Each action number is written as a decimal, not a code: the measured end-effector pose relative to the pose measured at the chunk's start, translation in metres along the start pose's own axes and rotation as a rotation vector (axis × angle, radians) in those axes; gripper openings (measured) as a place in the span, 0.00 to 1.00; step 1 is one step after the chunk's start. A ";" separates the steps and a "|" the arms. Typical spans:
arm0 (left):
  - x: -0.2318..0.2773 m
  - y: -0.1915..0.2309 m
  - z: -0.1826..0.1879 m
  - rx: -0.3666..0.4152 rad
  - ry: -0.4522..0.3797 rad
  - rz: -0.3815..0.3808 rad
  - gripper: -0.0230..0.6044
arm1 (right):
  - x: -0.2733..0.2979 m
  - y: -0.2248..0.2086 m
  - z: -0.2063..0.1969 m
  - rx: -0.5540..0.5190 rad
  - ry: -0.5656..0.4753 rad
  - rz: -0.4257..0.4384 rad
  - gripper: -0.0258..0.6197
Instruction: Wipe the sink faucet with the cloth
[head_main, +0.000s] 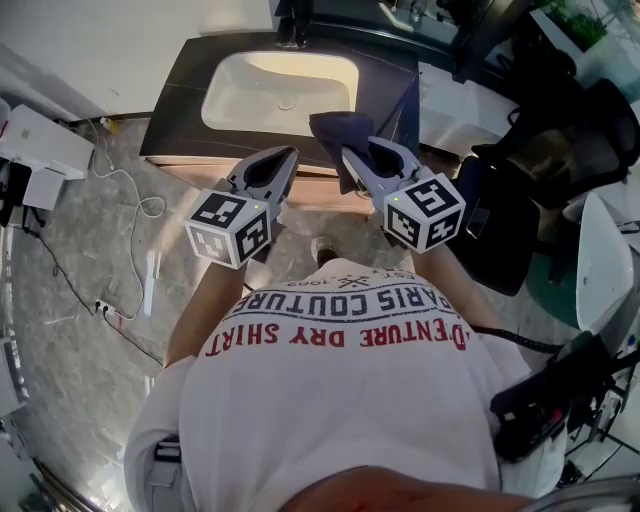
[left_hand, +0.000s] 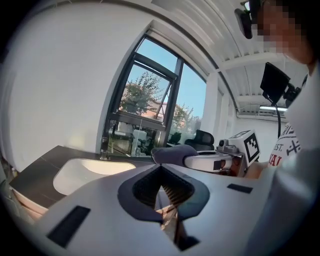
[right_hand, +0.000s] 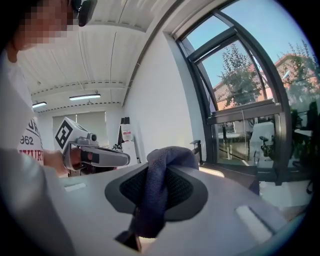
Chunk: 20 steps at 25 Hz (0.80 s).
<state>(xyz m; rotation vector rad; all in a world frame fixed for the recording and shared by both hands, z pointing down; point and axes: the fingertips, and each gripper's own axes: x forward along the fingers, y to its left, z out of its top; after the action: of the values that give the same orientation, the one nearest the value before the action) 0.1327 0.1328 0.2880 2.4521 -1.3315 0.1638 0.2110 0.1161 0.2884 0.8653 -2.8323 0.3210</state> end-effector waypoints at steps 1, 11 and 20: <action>0.015 0.013 0.003 -0.008 0.010 0.008 0.04 | 0.013 -0.015 0.000 0.010 0.006 0.004 0.14; 0.102 0.088 0.072 0.007 -0.025 0.053 0.04 | 0.102 -0.114 0.061 -0.040 -0.029 0.038 0.14; 0.124 0.134 0.084 -0.010 -0.017 0.060 0.04 | 0.149 -0.135 0.076 -0.059 -0.021 0.050 0.14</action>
<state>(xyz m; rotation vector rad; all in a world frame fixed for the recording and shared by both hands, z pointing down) 0.0848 -0.0617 0.2750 2.4123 -1.4104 0.1513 0.1585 -0.0912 0.2687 0.7913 -2.8712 0.2341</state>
